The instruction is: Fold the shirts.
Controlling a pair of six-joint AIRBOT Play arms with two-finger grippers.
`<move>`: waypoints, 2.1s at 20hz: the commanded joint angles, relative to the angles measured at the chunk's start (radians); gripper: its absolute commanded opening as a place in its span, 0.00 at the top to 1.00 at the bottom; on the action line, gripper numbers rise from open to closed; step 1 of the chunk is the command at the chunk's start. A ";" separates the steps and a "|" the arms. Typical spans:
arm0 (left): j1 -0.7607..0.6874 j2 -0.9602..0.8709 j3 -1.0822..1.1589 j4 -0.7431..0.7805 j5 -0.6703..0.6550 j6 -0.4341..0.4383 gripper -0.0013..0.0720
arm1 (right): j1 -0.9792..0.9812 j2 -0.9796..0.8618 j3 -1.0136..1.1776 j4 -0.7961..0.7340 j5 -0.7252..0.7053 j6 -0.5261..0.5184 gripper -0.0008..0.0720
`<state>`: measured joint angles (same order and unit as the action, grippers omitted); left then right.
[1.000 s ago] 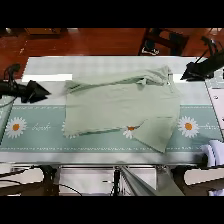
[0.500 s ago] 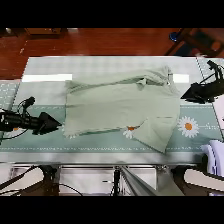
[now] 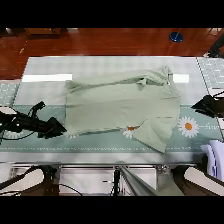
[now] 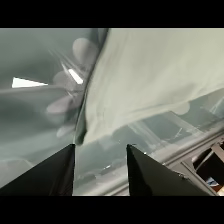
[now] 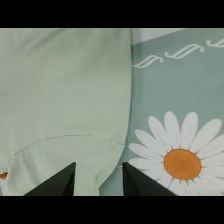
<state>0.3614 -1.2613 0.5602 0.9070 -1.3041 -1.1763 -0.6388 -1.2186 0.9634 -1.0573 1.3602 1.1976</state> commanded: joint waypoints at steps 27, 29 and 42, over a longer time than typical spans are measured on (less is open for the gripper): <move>-0.161 -0.251 0.208 -0.175 0.013 0.043 0.94 | -0.117 0.043 -0.407 0.212 -0.260 -0.024 0.35; -0.161 -0.251 0.208 -0.175 0.017 0.043 0.94 | -0.117 0.043 -0.432 0.217 -0.294 -0.025 0.40; -0.161 -0.251 0.208 -0.246 0.066 0.048 0.94 | -0.113 0.043 -0.517 0.361 -0.417 -0.080 0.48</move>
<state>0.2008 -1.5112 0.7673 0.6853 -1.2549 -1.1328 -0.7555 -1.1748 0.4503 -0.7433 0.9649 1.1435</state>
